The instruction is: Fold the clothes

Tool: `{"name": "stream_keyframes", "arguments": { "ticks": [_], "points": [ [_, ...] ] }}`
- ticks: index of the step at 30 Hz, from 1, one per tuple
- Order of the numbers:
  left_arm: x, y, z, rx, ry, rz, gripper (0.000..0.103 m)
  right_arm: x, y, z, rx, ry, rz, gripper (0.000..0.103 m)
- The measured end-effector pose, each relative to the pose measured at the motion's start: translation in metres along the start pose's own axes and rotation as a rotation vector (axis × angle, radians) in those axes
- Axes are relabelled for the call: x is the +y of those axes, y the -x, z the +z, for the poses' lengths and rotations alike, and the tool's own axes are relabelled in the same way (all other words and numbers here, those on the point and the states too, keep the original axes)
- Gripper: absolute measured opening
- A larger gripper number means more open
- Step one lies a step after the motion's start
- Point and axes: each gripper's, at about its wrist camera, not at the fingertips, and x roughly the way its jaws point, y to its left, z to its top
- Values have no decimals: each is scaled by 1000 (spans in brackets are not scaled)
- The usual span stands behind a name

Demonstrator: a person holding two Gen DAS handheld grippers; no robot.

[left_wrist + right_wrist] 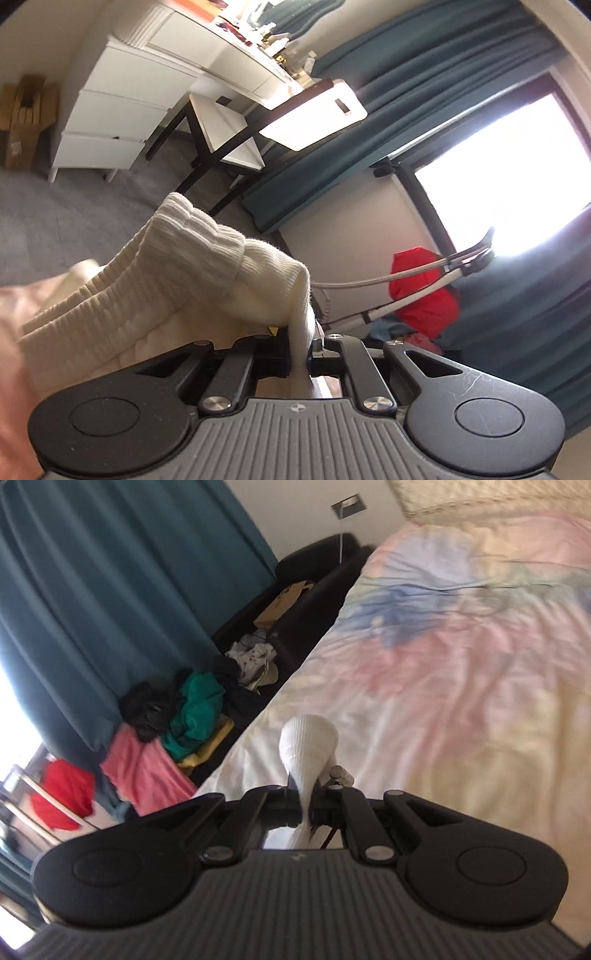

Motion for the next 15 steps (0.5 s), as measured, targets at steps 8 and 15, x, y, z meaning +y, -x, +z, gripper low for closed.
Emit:
{"name": "stream_keyframes", "arguments": {
  "ticks": [8,15],
  "points": [
    [9,-124,-28,83,-167,190,14,29,-96,-55,42,164,-102,6],
    [22,-91,-42,74,-217,98,50,-2,-84,-62,122,96,0,35]
  ]
}}
